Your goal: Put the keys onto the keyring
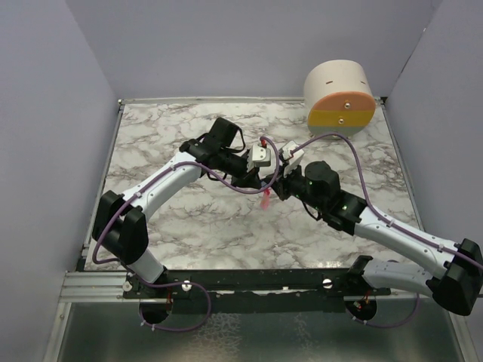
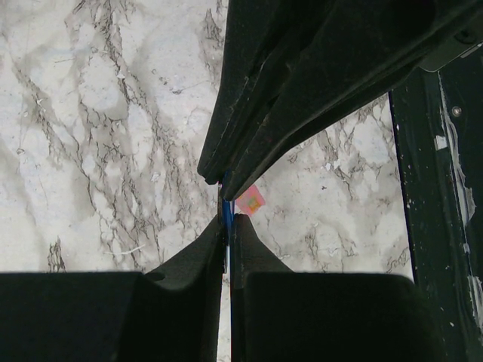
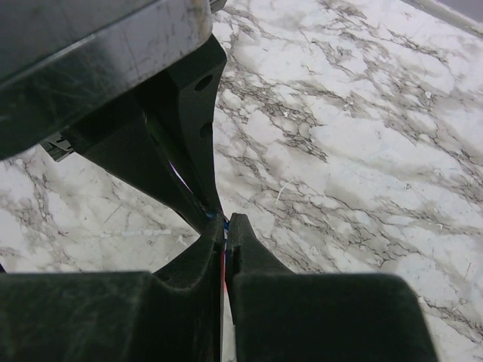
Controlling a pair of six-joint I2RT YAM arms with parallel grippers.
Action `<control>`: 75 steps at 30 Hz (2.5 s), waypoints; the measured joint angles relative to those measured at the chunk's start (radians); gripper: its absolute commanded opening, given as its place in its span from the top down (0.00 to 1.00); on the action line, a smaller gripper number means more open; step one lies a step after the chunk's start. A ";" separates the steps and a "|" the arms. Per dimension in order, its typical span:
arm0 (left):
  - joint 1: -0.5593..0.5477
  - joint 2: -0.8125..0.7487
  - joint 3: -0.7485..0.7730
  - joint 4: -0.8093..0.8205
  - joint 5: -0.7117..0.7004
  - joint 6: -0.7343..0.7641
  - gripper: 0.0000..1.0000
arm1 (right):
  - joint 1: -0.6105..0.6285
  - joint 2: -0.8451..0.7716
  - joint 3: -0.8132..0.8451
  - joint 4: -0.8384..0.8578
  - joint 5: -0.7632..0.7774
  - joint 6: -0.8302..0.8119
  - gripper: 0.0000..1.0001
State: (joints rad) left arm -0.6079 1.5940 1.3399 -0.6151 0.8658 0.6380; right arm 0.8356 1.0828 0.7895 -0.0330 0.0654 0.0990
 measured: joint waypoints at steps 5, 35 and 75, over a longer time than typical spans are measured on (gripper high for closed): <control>-0.001 -0.016 -0.012 0.019 0.000 -0.013 0.95 | 0.000 -0.013 -0.007 0.008 0.000 0.001 0.99; -0.001 0.095 0.223 -0.127 -0.327 -0.225 1.00 | -0.002 -0.068 -0.008 -0.045 0.289 0.114 0.77; -0.086 0.422 0.826 -0.747 -0.686 -0.289 1.00 | -0.006 -0.009 -0.140 0.180 0.125 0.158 0.76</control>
State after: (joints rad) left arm -0.6937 2.0159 2.1662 -1.3621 0.1795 0.3489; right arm 0.8299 1.0737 0.6491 0.1467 0.1905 0.2565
